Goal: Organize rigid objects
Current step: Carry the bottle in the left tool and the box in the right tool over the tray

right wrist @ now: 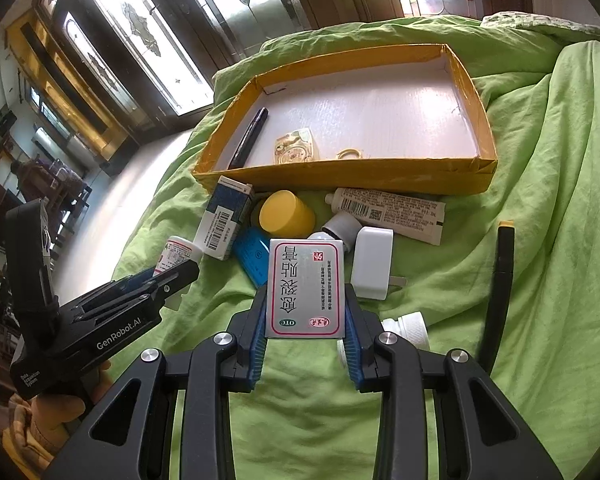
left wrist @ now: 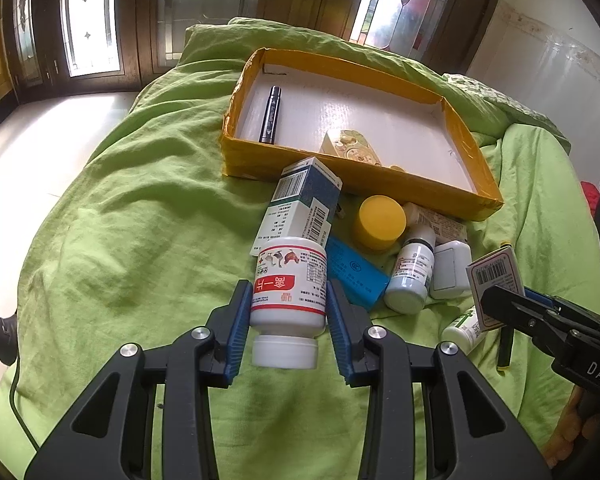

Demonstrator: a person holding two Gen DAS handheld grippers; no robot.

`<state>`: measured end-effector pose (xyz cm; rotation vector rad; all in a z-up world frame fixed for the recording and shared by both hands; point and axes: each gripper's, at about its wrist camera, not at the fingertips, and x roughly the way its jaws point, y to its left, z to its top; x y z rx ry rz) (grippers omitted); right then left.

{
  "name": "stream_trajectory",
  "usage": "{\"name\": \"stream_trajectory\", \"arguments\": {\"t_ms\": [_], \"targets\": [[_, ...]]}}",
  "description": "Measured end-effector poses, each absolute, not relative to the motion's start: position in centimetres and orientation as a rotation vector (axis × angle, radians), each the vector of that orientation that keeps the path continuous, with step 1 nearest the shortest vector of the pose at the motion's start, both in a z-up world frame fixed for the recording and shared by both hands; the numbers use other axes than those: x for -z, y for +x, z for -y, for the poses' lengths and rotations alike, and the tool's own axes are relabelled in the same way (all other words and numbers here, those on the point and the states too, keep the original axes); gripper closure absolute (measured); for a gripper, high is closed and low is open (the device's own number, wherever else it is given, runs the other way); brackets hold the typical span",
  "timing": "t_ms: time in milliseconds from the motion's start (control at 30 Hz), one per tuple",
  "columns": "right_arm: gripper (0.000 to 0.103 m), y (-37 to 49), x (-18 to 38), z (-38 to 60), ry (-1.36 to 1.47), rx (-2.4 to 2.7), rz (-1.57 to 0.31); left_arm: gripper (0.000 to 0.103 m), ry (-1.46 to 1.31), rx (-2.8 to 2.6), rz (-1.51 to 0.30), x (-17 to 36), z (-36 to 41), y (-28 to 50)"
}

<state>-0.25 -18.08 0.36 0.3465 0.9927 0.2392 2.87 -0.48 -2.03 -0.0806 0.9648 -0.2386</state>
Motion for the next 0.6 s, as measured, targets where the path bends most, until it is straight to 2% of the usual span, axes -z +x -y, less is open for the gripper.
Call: {"name": "stream_trajectory", "arguments": {"t_ms": [600], "targets": [[0.073,-0.1,-1.0,18.5,0.362,-0.244,-0.973,0.069,0.039,0.188,-0.909,0.0,1.7,4.0]]}}
